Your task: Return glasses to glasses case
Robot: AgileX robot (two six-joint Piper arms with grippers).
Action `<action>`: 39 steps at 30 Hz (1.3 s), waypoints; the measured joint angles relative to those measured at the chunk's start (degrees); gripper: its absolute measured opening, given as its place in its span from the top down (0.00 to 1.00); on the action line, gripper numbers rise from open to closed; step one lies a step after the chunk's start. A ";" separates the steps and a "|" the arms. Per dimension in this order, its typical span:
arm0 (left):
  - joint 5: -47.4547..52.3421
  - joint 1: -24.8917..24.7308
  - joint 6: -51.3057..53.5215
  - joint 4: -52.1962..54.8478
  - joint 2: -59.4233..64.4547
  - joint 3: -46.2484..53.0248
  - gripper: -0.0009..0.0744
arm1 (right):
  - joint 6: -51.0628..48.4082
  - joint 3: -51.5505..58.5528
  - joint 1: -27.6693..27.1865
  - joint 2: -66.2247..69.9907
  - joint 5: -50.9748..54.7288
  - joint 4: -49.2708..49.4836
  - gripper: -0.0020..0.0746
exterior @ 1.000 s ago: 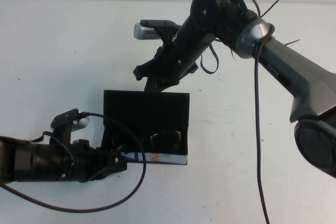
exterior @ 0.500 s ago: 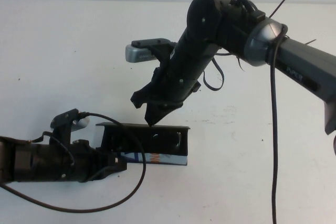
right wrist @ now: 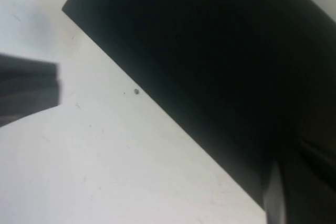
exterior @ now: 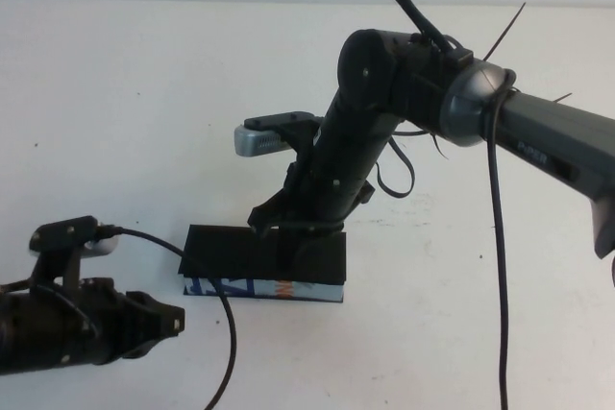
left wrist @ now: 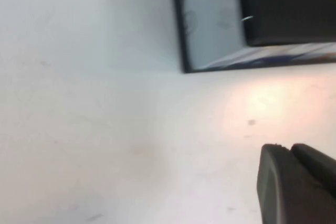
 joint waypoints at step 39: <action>-28.09 0.00 -3.93 8.12 -84.17 12.74 0.99 | 8.88 9.86 9.19 -37.50 0.51 -16.90 0.99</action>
